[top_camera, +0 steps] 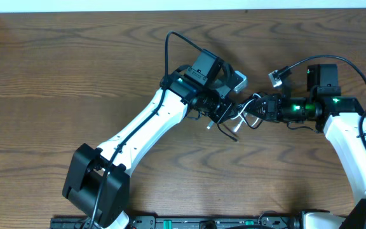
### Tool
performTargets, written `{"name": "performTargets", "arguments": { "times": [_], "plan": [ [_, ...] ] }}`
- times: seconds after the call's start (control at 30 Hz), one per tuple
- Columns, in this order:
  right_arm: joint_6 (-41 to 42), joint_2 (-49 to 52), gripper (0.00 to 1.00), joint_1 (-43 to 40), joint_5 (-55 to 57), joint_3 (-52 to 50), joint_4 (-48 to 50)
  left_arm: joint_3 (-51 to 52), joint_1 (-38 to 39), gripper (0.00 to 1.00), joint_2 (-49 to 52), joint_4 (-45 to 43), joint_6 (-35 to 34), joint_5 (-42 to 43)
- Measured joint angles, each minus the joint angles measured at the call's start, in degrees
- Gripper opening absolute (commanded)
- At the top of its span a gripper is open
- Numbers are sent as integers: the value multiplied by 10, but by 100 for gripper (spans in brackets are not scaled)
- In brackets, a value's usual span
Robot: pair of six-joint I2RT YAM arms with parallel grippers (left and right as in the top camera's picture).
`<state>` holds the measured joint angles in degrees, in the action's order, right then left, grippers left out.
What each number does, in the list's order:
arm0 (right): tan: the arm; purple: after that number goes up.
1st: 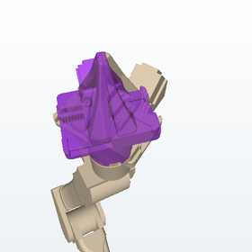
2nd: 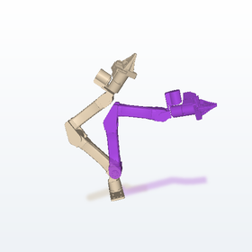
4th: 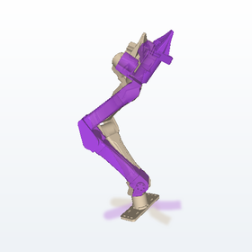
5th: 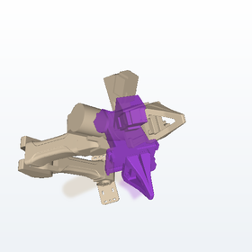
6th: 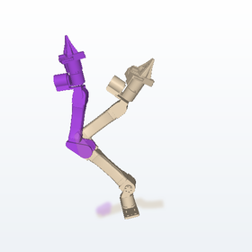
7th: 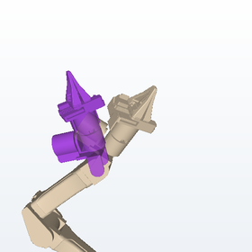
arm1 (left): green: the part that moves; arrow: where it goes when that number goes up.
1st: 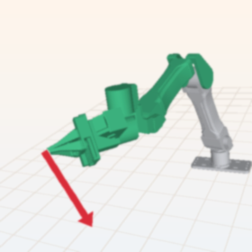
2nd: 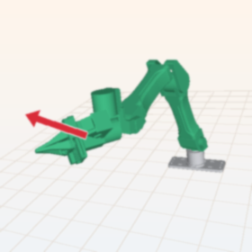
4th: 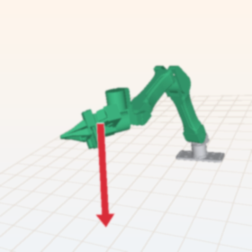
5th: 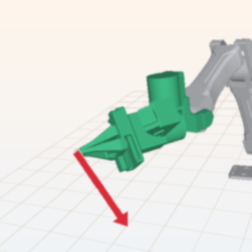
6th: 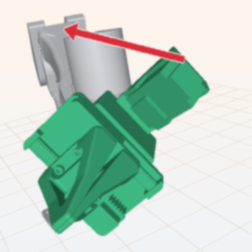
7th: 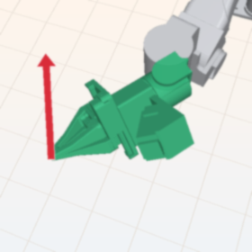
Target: Untangle cables
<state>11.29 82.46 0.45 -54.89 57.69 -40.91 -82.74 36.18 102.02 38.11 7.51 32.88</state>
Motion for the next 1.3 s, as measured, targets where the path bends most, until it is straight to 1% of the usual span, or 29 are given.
{"name": "performTargets", "arguments": {
  "times": [0.17, 0.23, 0.3, 0.37, 0.5, 0.63, 0.73, 0.87, 0.93, 1.1, 1.2, 1.23, 1.3],
  "plan": [
    [0, 0, 1, -12, -7, 0, 0, 0, 4, 7, 0, -3, 3, 2],
    [0, 0, 1, -14, -8, 0, 0, 1, 4, 8, 0, -10, -6, 2],
    [-1, 0, 1, -15, 4, 2, -11, 3, 3, 7, 0, -24, -36, -4],
    [-3, 0, 1, -15, 27, 5, -28, 4, -1, 7, 0, -36, -82, -11],
    [3, 0, 4, -15, 129, 6, -87, 4, -22, 7, 0, -41, -173, -35],
    [10, 0, 5, -15, 235, 7, -123, 5, -42, 7, 0, -40, -226, -50],
    [24, 0, 5, -14, 306, 7, -143, 5, -45, 7, 0, -40, -249, -63],
    [64, 0, 7, -11, 418, 8, -170, 5, -44, 8, 0, -40, -266, -73],
    [97, 0, 12, -10, 485, 8, -183, 5, -44, 8, 0, -39, -271, -78],
    [187, 0, 11, -18, 691, 8, -214, 5, -59, 7, 0, -35, -279, -138],
    [204, 0, 9, -18, 724, 8, -200, 5, -65, 7, 0, -35, -283, -153],
    [202, 0, 7, -18, 718, 8, -189, 5, -65, 7, 0, -35, -283, -157],
    [170, 0, 6, -18, 667, 8, -155, 5, -64, 7, 0, -35, -285, -161]
  ]
}}
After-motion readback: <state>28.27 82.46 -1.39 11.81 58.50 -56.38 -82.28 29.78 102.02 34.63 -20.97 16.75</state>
